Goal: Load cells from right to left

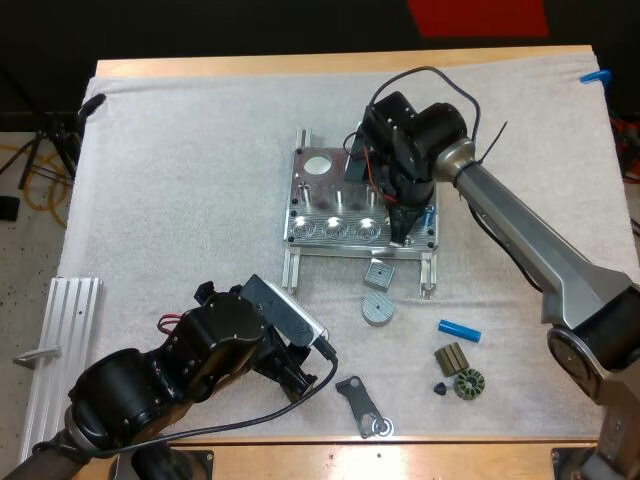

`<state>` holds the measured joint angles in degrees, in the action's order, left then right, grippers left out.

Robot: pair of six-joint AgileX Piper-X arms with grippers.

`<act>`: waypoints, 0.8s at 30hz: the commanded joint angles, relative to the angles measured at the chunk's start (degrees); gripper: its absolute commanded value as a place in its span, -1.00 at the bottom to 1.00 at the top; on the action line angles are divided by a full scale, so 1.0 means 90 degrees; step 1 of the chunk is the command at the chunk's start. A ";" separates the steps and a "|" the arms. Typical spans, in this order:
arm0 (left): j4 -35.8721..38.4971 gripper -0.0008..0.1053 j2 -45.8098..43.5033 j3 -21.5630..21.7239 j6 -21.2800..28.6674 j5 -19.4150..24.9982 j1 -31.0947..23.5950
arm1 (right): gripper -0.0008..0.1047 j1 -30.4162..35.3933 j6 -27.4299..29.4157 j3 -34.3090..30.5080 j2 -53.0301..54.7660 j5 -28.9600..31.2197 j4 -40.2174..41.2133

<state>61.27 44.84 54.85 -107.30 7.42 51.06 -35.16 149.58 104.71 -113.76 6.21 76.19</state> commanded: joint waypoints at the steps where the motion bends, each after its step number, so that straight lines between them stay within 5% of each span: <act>1: 0.0021 0.24 -0.0036 0.0036 -0.0016 0.0163 0.0010 | -0.78 0.0015 0.0138 0.0066 0.0028 0.0146 -0.0025; 24: 0.0021 0.24 -0.0036 0.0036 -0.0016 0.0163 0.0010 | -0.78 0.0015 0.0168 0.0066 -0.0179 -0.0014 0.0251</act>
<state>61.27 44.84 54.85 -107.31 7.42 51.06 -35.16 150.40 104.71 -115.55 6.92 77.17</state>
